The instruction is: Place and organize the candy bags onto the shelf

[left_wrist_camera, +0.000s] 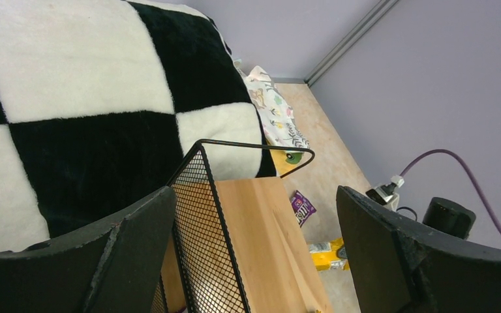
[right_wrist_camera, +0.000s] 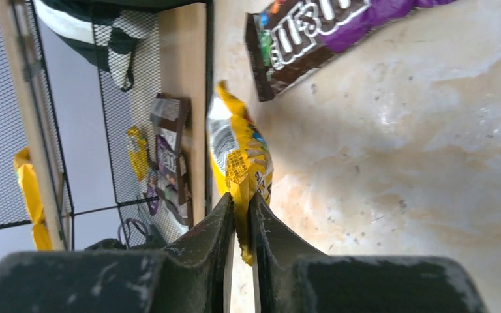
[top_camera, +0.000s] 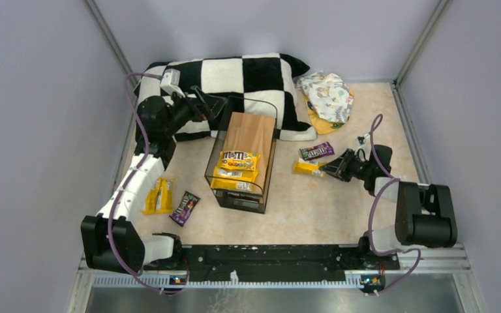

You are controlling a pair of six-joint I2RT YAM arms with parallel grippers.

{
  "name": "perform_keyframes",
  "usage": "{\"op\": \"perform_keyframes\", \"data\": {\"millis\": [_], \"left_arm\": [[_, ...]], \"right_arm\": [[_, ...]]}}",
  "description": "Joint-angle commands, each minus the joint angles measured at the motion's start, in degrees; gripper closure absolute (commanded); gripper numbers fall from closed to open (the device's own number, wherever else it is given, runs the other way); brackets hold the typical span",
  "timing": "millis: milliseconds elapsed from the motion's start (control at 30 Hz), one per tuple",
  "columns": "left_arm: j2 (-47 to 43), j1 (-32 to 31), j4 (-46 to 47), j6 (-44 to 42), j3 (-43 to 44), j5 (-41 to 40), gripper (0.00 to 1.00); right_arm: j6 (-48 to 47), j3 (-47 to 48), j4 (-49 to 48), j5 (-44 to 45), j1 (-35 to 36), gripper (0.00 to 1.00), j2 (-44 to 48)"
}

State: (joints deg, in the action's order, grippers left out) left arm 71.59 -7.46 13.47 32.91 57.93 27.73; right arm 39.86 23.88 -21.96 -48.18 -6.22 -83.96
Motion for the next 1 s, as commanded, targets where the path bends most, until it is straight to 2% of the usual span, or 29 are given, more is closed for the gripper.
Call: {"op": "perform_keyframes", "data": {"millis": [0, 233, 433, 667, 967], "left_arm": [[0.2, 0.3, 3.1, 0.1, 0.3, 1.0, 0.01], [0.0, 0.3, 2.9, 0.0, 0.3, 0.9, 0.01], [0.0, 0.3, 3.0, 0.2, 0.3, 1.1, 0.01], [0.0, 0.3, 3.1, 0.2, 0.4, 1.3, 0.01], [0.3, 0.3, 2.9, 0.1, 0.6, 1.4, 0.01]], "right_arm": [[-1.6, 2.6, 7.6, 0.5, 0.4, 0.91, 8.2], [4.1, 9.4, 13.0, -0.6, 1.9, 0.95, 17.9], [11.4, 18.0, 12.0, 1.6, 9.8, 0.95, 20.5], [14.7, 30.2, 9.1, 5.9, 21.7, 0.95, 12.5], [22.6, 36.3, -3.3, 9.0, 32.1, 0.96, -1.7]]}}
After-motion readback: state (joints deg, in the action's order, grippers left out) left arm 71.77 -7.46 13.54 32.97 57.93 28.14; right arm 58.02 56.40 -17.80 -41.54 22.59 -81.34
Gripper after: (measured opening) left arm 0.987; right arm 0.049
